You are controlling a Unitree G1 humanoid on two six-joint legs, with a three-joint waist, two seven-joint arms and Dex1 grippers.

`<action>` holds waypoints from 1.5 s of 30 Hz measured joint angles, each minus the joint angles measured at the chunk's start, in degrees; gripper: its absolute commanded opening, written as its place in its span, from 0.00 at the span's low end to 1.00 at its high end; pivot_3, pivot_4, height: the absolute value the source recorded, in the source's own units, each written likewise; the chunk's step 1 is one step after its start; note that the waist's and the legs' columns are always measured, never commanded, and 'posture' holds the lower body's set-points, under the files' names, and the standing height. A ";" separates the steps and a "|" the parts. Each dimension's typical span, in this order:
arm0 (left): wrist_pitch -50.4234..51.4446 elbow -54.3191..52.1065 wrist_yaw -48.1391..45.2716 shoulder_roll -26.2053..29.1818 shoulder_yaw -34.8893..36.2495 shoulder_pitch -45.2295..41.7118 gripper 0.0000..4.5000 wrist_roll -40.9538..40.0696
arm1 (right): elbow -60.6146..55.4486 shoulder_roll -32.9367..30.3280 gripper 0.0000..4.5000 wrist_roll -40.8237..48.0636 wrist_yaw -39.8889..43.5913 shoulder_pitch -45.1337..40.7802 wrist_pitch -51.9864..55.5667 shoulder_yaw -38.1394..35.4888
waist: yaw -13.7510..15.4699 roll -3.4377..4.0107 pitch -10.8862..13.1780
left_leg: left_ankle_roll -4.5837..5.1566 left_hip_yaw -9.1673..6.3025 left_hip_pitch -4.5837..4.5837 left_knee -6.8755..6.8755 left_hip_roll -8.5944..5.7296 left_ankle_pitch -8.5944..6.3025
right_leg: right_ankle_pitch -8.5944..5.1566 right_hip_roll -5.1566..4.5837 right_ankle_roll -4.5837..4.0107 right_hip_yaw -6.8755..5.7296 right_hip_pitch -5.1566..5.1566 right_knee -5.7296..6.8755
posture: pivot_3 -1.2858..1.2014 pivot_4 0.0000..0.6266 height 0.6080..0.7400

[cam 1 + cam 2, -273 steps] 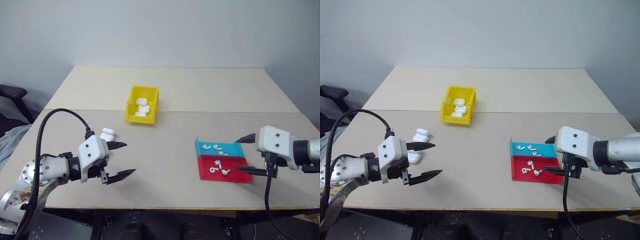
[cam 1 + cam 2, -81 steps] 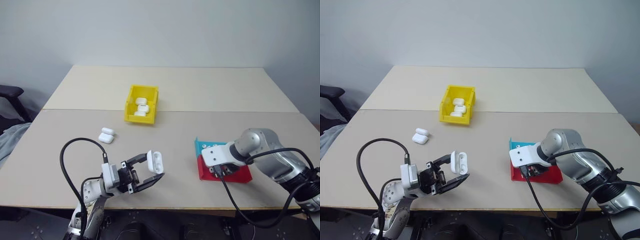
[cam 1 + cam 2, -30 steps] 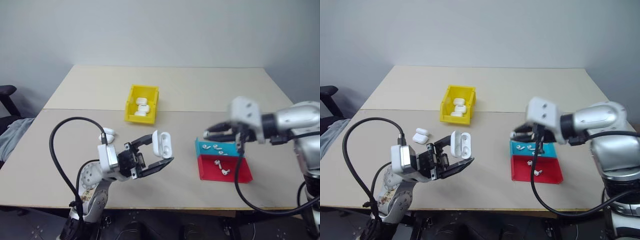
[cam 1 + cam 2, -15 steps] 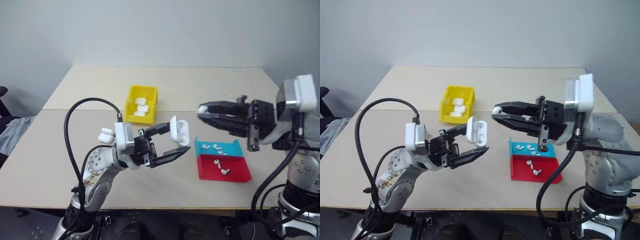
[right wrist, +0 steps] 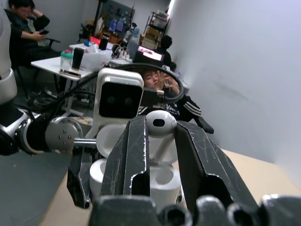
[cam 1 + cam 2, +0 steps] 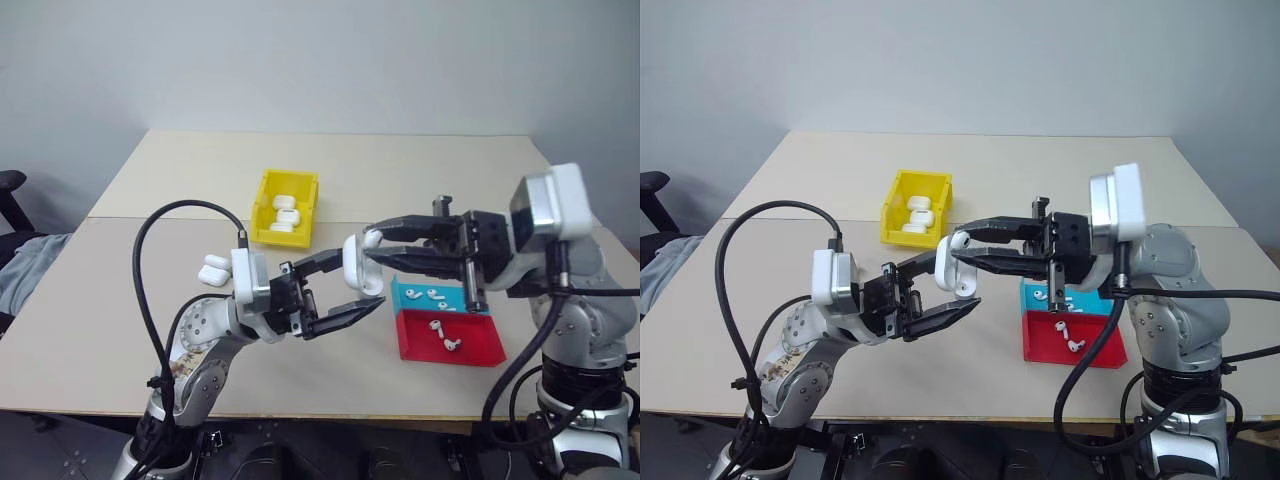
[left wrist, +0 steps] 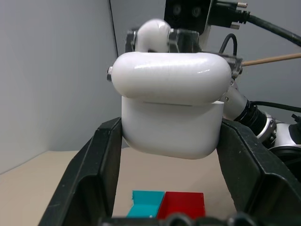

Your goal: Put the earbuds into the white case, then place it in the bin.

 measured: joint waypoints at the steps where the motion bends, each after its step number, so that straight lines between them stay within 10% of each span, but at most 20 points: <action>1: 0.01 0.00 -0.03 0.03 -0.03 0.09 0.60 0.10 | 0.13 -0.21 0.15 -0.29 0.06 0.15 -0.73 0.15 | 0.01 0.00 0.00 | 0.00 0.00 0.00 0.00 0.00 0.00 | 0.00 0.00 0.00 0.00 0.00 0.00 | 0.52 0.24 1.00; 12: -0.03 0.03 -1.41 -0.48 -0.16 0.10 0.60 1.02 | 1.20 -2.53 0.15 -1.74 1.25 1.56 -5.75 1.02 | 0.02 0.00 0.00 | 0.00 0.02 0.00 0.00 0.00 0.00 | 0.00 0.00 0.00 0.00 0.00 -0.01 | 0.52 0.24 1.00; 17: -0.05 0.21 -2.10 -0.55 -0.10 0.10 0.60 1.45 | 1.58 -3.52 0.51 -2.09 1.87 2.01 -7.31 1.47 | 0.01 0.00 0.00 | 0.00 0.02 0.00 0.00 0.00 0.00 | 0.00 0.00 0.00 0.00 0.00 -0.01 | 0.52 0.24 1.00; 30: -1.15 1.41 -3.56 0.03 0.40 0.14 0.60 2.73 | 8.64 -14.62 0.51 -2.05 11.65 2.42 -10.94 0.16 | 0.09 0.00 0.00 | 0.01 0.03 0.00 0.00 0.00 -0.01 | 0.00 -0.01 0.00 -0.01 0.02 -0.05 | 0.52 0.24 1.00; 36: -2.80 1.93 -4.49 1.50 0.36 2.11 0.60 5.06 | 26.31 -24.23 0.51 -21.91 13.57 -9.91 -14.08 10.92 | -0.76 0.03 0.00 | 0.01 0.38 0.09 -0.06 0.05 0.00 | -0.03 0.05 -0.05 0.08 -0.05 -0.01 | 0.52 0.24 1.00; 45: -5.65 4.24 -7.32 4.82 0.51 4.55 0.60 7.84 | 47.78 -19.24 0.51 -49.92 14.03 -22.89 -22.46 31.87 | -1.07 0.05 0.02 | -0.09 0.56 -0.04 -0.07 0.06 0.06 | -0.03 0.02 -0.03 0.11 -0.18 -0.03 | 0.52 0.24 1.00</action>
